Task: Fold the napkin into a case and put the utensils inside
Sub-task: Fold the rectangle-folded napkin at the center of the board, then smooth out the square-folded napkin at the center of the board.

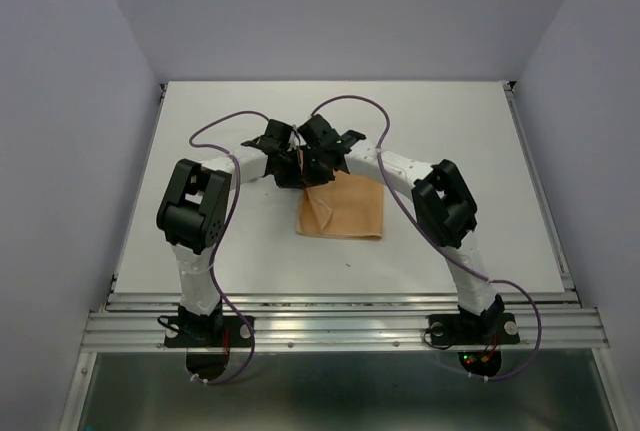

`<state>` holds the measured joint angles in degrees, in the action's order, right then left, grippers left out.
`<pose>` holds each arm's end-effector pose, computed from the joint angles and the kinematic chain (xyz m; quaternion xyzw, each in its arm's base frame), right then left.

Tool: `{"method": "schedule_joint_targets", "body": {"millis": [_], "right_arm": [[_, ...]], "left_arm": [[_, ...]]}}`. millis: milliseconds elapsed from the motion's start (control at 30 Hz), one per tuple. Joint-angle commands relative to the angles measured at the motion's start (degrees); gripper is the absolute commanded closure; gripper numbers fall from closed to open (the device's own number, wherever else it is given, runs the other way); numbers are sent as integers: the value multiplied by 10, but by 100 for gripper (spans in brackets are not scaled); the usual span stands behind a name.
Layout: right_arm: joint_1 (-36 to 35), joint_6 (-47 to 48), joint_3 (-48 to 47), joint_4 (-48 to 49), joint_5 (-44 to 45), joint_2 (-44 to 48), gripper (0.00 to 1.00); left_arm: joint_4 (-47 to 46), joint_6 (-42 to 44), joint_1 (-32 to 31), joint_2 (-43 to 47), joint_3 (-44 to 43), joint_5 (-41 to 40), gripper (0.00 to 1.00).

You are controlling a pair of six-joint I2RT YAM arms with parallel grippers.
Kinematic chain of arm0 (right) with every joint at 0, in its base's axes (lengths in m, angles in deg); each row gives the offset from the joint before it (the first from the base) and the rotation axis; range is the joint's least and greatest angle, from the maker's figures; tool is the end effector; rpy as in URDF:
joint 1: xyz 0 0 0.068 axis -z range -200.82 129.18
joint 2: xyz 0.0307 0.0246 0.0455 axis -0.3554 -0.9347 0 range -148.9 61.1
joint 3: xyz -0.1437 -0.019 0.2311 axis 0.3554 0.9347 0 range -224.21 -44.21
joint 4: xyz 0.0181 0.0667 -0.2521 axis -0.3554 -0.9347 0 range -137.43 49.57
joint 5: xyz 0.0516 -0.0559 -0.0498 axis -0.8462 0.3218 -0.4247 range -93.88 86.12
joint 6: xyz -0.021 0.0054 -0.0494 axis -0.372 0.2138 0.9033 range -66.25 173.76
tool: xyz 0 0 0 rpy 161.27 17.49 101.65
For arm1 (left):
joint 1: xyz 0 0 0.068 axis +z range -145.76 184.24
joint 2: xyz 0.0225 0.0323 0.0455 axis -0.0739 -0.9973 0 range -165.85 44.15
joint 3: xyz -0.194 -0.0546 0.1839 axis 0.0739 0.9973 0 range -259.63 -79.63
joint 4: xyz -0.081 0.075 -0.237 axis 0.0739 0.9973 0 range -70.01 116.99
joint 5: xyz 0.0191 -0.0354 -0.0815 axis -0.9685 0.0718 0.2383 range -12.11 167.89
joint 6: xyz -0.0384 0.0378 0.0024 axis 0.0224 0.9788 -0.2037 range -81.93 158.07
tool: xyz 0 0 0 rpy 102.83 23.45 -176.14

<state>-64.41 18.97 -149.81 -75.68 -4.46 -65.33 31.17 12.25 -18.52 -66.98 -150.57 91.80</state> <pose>0.3534 0.3368 0.2039 -0.0749 0.9535 0.1881 0.2231 0.3738 -0.1661 0.1627 0.0150 0.9375 -0.2392 0.2523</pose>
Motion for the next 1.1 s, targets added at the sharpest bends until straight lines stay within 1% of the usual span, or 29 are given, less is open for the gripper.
{"method": "schedule_joint_targets", "body": {"millis": [0,33,133,167,200,233,400,533,700,767,933,967,1033,1067], "right_arm": [[-5,-13,0,53,-25,6,93],[-5,-15,5,66,-28,7,84],[-5,-18,19,80,-37,13,77],[-5,-18,22,83,-37,17,70],[-5,-17,26,83,-37,20,67],[-5,-16,30,88,-36,28,61],[-5,-14,51,91,-28,57,54],[-5,-12,85,96,-7,100,53],[-5,-20,165,111,37,162,52],[6,-34,199,113,53,181,53],[22,-59,242,114,55,183,65],[22,-59,243,114,56,181,70],[22,-57,242,114,53,168,74],[22,-56,241,114,52,163,79]], "left_arm": [[38,8,-4,-2,25,-20,100],[38,9,-4,-1,26,-20,100],[40,9,-4,2,27,-26,100],[40,9,-4,4,28,-27,100],[41,9,-4,6,28,-30,100],[44,9,-4,7,30,-35,100],[47,10,1,19,32,-43,100],[52,10,7,34,34,-48,100],[58,17,16,50,37,-50,100],[59,18,19,54,41,-53,100],[53,19,21,57,64,-50,100],[51,19,21,57,69,-47,100],[47,17,21,58,81,-40,100],[44,17,21,59,84,-36,100]]}}
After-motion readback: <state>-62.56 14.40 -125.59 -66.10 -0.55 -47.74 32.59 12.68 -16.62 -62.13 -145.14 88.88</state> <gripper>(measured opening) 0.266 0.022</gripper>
